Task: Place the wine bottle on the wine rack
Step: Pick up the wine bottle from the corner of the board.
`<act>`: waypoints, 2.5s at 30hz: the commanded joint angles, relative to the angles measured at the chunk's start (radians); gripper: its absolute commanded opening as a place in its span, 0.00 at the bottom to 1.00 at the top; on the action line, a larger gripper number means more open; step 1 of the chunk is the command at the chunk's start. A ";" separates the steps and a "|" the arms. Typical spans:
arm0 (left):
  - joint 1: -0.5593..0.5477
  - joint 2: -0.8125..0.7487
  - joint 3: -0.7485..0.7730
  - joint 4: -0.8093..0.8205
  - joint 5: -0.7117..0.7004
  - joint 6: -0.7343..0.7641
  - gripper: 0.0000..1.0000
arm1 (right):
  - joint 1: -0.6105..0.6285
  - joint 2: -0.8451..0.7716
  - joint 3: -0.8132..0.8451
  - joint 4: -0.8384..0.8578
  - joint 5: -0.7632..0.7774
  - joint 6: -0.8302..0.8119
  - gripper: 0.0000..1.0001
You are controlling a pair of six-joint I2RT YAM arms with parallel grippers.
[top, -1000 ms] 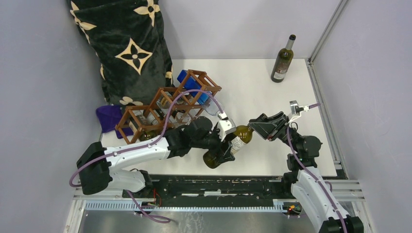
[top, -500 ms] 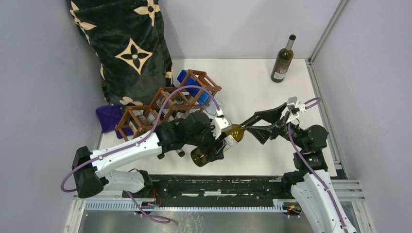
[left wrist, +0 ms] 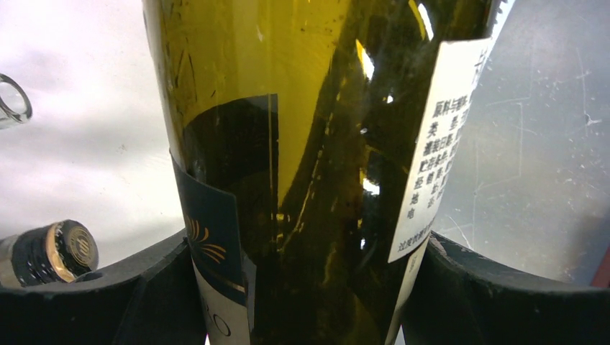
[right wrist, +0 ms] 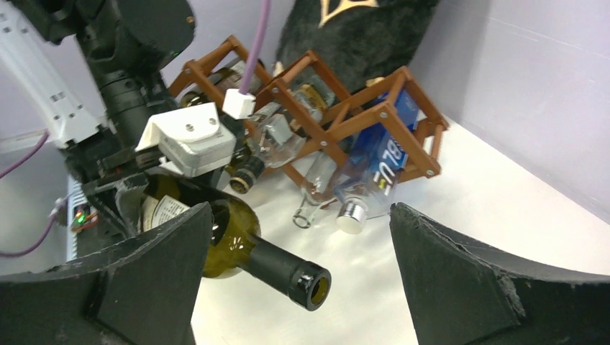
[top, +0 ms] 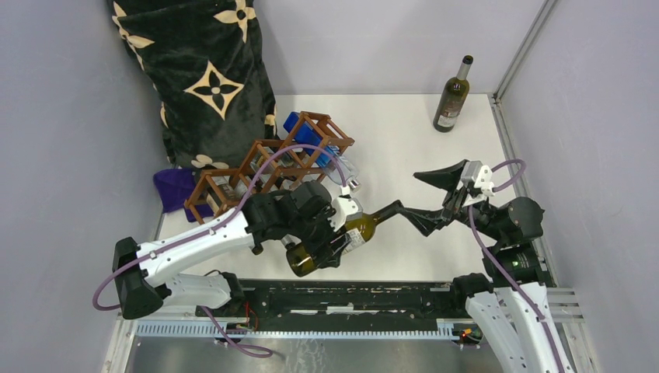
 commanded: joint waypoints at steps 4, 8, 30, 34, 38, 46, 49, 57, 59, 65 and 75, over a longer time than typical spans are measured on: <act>0.000 -0.067 0.094 -0.030 0.083 0.041 0.02 | 0.061 0.010 0.039 -0.018 -0.164 -0.099 0.98; 0.000 -0.069 0.134 -0.102 0.056 0.082 0.02 | 0.103 -0.025 0.000 -0.017 -0.173 -0.140 0.98; -0.001 0.070 0.272 -0.268 0.095 0.155 0.02 | 0.279 0.056 0.096 -0.351 -0.082 -0.567 0.97; -0.003 0.103 0.314 -0.316 0.084 0.174 0.02 | 0.308 0.099 0.089 -0.386 -0.008 -0.593 0.93; -0.004 0.139 0.344 -0.356 0.092 0.195 0.02 | 0.361 0.151 0.116 -0.441 0.051 -0.636 0.91; -0.032 0.209 0.376 -0.408 0.067 0.216 0.02 | 0.472 0.229 0.143 -0.533 0.131 -0.708 0.82; -0.035 0.220 0.377 -0.412 0.050 0.221 0.02 | 0.521 0.237 0.138 -0.558 0.138 -0.738 0.82; -0.037 0.228 0.382 -0.427 0.085 0.247 0.02 | 0.638 0.258 0.107 -0.612 0.278 -0.780 0.73; -0.037 0.226 0.380 -0.427 0.102 0.250 0.02 | 0.657 0.263 0.097 -0.614 0.314 -0.783 0.72; -0.036 0.222 0.373 -0.423 0.149 0.258 0.02 | 0.709 0.278 0.090 -0.603 0.369 -0.790 0.63; -0.037 0.225 0.376 -0.416 0.202 0.274 0.02 | 0.774 0.294 0.087 -0.595 0.419 -0.796 0.45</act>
